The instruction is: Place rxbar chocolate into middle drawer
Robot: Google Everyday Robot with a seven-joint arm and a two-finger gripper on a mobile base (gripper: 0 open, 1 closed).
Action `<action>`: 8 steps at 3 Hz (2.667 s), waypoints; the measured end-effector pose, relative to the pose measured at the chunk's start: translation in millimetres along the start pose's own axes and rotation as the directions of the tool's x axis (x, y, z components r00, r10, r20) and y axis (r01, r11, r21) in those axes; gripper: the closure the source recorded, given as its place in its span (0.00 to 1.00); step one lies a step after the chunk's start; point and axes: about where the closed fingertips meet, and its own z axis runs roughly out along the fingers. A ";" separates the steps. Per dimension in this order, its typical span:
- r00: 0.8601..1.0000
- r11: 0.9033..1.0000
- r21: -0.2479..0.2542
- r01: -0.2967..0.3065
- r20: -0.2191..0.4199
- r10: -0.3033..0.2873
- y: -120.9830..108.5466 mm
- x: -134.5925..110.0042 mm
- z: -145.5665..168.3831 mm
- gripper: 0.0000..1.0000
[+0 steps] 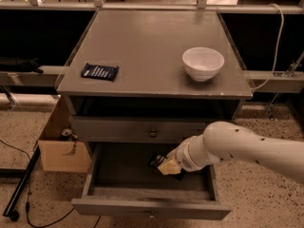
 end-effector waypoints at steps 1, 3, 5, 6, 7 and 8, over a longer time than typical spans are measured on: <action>1.000 1.000 0.000 0.000 0.000 0.000 0.0 0.1 0.2 1.00; 0.999 1.000 -0.006 -0.008 -0.041 0.007 -5.8 9.7 25.8 1.00; 0.997 1.000 -0.005 -0.014 -0.075 0.013 -25.6 32.0 56.6 1.00; 0.995 1.000 -0.006 -0.026 -0.095 0.026 -39.2 46.7 74.3 1.00; 0.990 0.998 -0.032 -0.061 -0.132 0.056 -62.2 64.5 108.3 1.00; 0.989 0.997 -0.037 -0.072 -0.132 0.066 -63.2 70.2 116.3 1.00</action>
Offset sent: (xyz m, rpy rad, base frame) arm 0.0055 0.0046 -0.0305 -0.0364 0.0451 -0.0102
